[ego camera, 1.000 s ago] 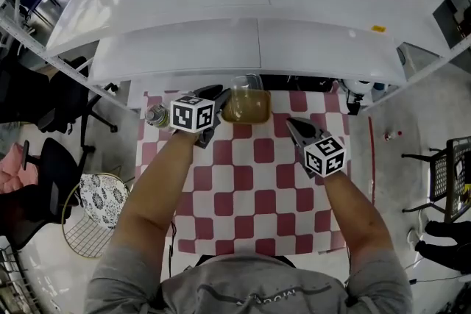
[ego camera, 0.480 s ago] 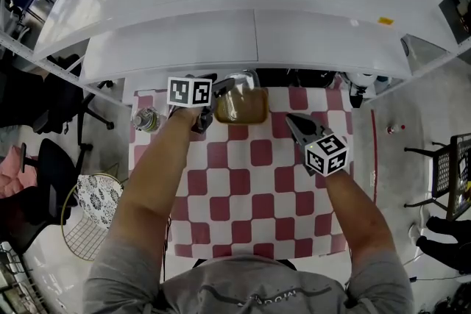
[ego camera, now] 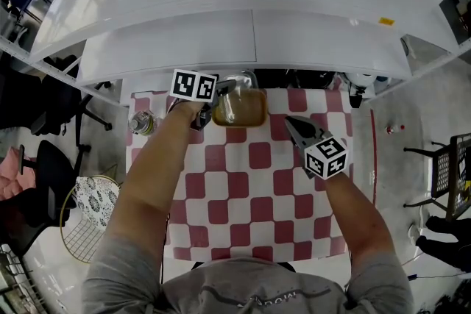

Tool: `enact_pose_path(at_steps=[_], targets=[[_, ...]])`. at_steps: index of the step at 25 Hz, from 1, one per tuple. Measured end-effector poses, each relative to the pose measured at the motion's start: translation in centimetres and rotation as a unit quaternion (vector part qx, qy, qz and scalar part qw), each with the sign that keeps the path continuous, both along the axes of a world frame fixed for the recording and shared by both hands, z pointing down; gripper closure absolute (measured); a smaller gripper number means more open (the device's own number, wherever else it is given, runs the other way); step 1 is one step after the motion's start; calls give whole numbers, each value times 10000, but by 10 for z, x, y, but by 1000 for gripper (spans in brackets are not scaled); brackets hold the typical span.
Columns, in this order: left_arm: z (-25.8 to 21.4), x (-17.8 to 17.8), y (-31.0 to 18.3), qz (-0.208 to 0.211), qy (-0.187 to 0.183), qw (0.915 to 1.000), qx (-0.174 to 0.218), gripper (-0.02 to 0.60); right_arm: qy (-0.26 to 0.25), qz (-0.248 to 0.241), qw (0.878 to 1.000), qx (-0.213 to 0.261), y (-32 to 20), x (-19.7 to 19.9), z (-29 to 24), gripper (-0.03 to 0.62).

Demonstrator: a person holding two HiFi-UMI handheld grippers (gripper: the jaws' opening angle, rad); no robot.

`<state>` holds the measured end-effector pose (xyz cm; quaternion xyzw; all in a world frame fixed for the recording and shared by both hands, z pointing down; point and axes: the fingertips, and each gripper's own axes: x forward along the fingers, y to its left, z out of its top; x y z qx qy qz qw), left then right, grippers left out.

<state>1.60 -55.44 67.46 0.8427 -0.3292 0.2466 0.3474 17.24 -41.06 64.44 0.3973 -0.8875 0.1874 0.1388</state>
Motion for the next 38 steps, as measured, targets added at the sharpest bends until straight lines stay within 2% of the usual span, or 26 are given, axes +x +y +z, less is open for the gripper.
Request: enact_pose_path(at_steps=[2,4,9,13,18,22,27,32,38], targets=[[4,2,1,77,-127,9999,-10,310,-6,-11,10000,-3,0,0,0,569],[6,2,2,92,-200,9998,15,369,-9,-18,10000,-8,0,-1,2,569],[1,0,2,-27,-52,10000,61,436,10,-21,10000,-31,4,-2,4,569],[-15,0,0,-192,439,9988,23,501,30,-16,10000,-31,4,-1,2,569],[-43,5,9,-193,1387,9900,-141,531,68,4,10000,13,6,-3,-6,569],[-58,9,16,-139,1625,9866,-63,532,94,19,9999,78,6,-3,-15,569],[-86,6,22,-202,1793,9832,264,535,154,46,9998,143,8,-2,-27,569],[-118,-5,32,-200,1749,9814,771,537,243,56,9994,225,13,-5,-41,569],[-157,-14,50,-15,1338,9785,1568,537,320,119,9991,271,14,-10,-60,569]])
